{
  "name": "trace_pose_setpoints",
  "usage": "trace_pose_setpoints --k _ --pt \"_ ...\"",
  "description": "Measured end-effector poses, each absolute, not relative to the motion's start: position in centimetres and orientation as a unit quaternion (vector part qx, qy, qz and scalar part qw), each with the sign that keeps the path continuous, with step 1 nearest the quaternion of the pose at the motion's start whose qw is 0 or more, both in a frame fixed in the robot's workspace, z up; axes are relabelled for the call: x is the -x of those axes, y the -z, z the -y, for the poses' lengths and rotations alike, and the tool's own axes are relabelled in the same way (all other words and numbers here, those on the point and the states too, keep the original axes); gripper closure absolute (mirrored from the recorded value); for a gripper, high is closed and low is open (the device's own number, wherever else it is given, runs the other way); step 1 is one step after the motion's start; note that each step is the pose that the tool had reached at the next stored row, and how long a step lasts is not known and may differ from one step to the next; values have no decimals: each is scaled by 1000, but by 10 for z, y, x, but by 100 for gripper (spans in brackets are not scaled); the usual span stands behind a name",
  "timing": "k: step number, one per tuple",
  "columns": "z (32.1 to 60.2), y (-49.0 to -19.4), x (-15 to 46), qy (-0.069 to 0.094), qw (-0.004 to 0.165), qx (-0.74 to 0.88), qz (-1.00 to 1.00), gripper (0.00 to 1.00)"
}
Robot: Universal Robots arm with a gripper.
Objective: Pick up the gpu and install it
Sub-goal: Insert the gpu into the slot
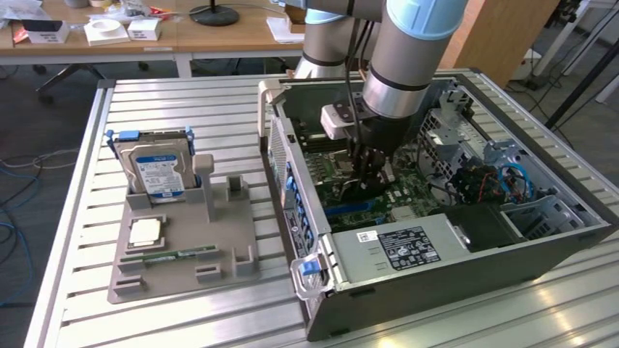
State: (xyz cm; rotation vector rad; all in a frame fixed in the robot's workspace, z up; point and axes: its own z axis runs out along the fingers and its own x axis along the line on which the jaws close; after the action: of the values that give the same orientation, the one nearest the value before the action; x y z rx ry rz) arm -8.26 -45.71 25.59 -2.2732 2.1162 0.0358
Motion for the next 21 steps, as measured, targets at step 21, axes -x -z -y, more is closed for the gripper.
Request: trace_pose_setpoints --k 21 --pt "457 -251 84 -12 18 732 -681 74"
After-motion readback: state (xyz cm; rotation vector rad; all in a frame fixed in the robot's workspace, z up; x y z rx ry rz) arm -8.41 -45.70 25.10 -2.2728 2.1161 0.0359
